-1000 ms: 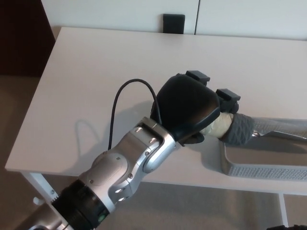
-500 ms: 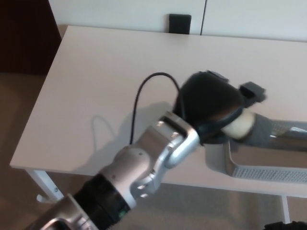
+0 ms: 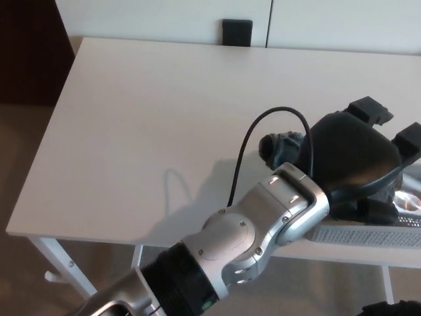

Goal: The robot walks towards a desk on which a shovel is kept on the left hand side and a container is kept on the right hand side. The robot picks up the shovel using its left hand and places it in the container.

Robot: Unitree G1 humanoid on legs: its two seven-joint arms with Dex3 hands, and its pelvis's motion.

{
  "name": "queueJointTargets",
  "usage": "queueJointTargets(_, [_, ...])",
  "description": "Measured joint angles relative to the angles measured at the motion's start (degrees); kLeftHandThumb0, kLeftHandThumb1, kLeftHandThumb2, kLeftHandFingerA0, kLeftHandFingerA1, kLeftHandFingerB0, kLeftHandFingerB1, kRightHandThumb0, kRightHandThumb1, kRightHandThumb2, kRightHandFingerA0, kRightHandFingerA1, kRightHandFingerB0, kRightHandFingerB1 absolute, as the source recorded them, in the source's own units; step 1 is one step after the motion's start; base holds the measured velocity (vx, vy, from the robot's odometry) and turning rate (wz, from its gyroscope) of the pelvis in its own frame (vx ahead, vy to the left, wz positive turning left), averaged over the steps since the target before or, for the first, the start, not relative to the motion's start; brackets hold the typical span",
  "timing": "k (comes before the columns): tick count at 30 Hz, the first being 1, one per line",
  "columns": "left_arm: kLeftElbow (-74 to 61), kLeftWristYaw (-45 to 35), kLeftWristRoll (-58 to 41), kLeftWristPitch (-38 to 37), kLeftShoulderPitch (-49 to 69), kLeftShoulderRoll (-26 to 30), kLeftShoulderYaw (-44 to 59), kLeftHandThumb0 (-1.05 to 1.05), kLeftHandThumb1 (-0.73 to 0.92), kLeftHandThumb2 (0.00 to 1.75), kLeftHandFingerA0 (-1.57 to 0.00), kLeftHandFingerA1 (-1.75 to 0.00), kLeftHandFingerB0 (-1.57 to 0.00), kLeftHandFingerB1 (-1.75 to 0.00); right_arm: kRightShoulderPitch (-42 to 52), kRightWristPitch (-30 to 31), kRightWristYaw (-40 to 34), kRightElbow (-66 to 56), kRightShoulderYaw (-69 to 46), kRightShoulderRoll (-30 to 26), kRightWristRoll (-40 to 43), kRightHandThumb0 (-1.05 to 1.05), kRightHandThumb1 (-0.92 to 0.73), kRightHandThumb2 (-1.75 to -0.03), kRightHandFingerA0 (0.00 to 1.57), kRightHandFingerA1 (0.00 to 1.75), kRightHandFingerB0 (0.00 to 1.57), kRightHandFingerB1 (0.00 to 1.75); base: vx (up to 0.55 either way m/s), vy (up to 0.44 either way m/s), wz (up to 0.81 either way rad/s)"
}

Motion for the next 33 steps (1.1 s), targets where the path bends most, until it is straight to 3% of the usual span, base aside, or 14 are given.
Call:
queueJointTargets(1, [-0.59, -0.36, 0.15, 0.10, 0.00, 0.25, 0.01, -1.04, 0.78, 1.19, -0.18, -0.25, 0.00, -0.17, 0.00, 0.03, 0.05, -0.01, 0.04, 0.00, -0.06, -0.55, -0.61, -0.59, 0.73, 0.44, 0.58, 0.39, 0.00, 0.000, 0.00])
queueJointTargets(8, [-7.49, -3.65, -0.38, 0.13, 0.89, 3.81, 2.77, -1.03, 0.72, 1.16, 0.00, 0.00, 0.00, -0.12, -0.03, 0.02, 0.42, -0.01, 0.04, -0.03, -0.07, -0.59, -0.49, -0.85, 0.65, 0.59, 0.52, 0.54, 0.00, 0.000, 0.00])
queueJointTargets(13, [-16.95, -6.51, -1.47, 0.07, 1.37, 7.10, 6.81, -0.95, 0.66, 1.13, -0.02, -0.07, 0.00, -0.19, -0.01, 0.00, 0.54, 0.17, 0.11, -0.06, -0.11, -0.56, -0.61, -0.59, 0.73, 0.45, 0.58, 0.40, 0.00, 0.000, 0.00])
queueJointTargets(14, [-18.94, -6.83, -1.90, 0.04, 1.74, 7.52, 7.52, -1.04, 0.88, 0.72, 0.00, -0.23, -0.01, -0.25, -0.01, 0.00, 0.55, 0.25, 0.12, -0.06, -0.11, -0.57, -0.61, -0.59, 0.73, 0.45, 0.58, 0.40, 0.00, 0.000, 0.00])
queueJointTargets(16, [-22.62, -7.46, -2.80, 0.03, 2.91, 8.13, 8.48, -0.96, 0.65, 1.10, -0.07, -0.05, -0.06, -0.22, 0.00, 0.00, 0.55, 0.29, 0.16, -0.05, -0.11, -0.57, -0.61, -0.59, 0.73, 0.45, 0.57, 0.39, 0.00, 0.000, 0.00])
queueJointTargets(17, [-23.90, -7.74, -3.18, 0.03, 3.42, 8.28, 8.75, -1.01, 0.83, 0.66, -0.02, -0.29, -0.06, -0.32, -0.01, 0.00, 0.55, 0.29, 0.18, -0.05, -0.11, -0.56, -0.61, -0.59, 0.70, 0.44, 0.57, 0.39, 0.00, 0.000, 0.00])
queueJointTargets(21, [-31.84, -10.10, -6.41, 0.10, 7.27, 8.86, 10.40, -0.98, 0.77, 0.64, -0.09, -0.28, -0.15, -0.32, 0.14, -0.01, 0.52, 0.30, 0.26, -0.04, -0.12, -0.60, -0.60, -0.59, 0.73, 0.43, 0.61, 0.39, 0.00, 0.000, 0.00])
queueJointTargets(22, [-32.99, -10.52, -7.03, 0.11, 7.93, 8.89, 10.70, -0.96, 0.61, 0.99, -0.04, -0.37, -0.11, -0.42, 0.21, -0.01, 0.51, 0.30, 0.27, -0.04, -0.12, -0.62, -0.61, -0.60, 0.69, 0.44, 0.60, 0.39, 0.00, 0.000, 0.00])
queueJointTargets(23, [-34.32, -11.03, -7.89, 0.12, 8.79, 8.92, 11.14, -0.99, 0.81, 0.66, -0.10, -0.31, -0.17, -0.31, 0.26, -0.01, 0.50, 0.31, 0.28, -0.03, -0.11, -0.61, -0.60, -0.59, 0.70, 0.43, 0.59, 0.40, 0.00, 0.000, 0.00])
queueJointTargets(24, [-35.57, -11.57, -8.91, 0.12, 9.77, 8.98, 11.72, -0.40, 0.28, 0.99, 0.00, -0.50, 0.00, -0.48, 0.32, -0.01, 0.49, 0.31, 0.28, -0.02, -0.11, -0.60, -0.60, -0.59, 0.72, 0.44, 0.59, 0.40, 0.00, 0.000, 0.00])
queueJointTargets(25, [-36.26, -11.89, -9.56, 0.12, 10.35, 9.10, 12.08, -0.40, 0.28, 0.99, 0.00, -0.50, 0.00, -0.48, 0.35, -0.01, 0.49, 0.31, 0.29, -0.02, -0.10, -0.60, -0.60, -0.59, 0.72, 0.44, 0.59, 0.40, 0.00, 0.000, 0.00])
queueJointTargets(26, [-37.14, -12.32, -10.62, 0.11, 11.34, 9.48, 12.75, -1.05, 0.87, 0.68, -0.15, -0.32, -0.19, -0.33, 0.39, -0.01, 0.49, 0.31, 0.29, 0.01, -0.10, -0.59, -0.60, -0.59, 0.74, 0.44, 0.59, 0.40, 0.00, 0.000, 0.00])
queueJointTargets(28, [-38.03, -12.87, -11.98, 0.10, 12.67, 10.34, 13.75, -0.96, 0.90, 0.68, -0.29, -0.36, -0.34, -0.32, 0.41, -0.01, 0.49, 0.31, 0.29, 0.04, -0.09, -0.61, -0.48, -0.86, 0.67, 0.59, 0.51, 0.54, 0.00, 0.000, 0.00])
queueJointTargets(33, [-40.74, -14.29, -16.62, -0.48, 19.83, 15.01, 16.90, -1.05, 0.92, 0.76, -0.29, -0.48, -0.44, -0.45, 0.52, -0.01, 0.49, 0.33, 0.29, 0.09, -0.08, -0.50, -0.59, -0.58, 0.75, 0.44, 0.57, 0.39, 0.00, 0.000, 0.00])
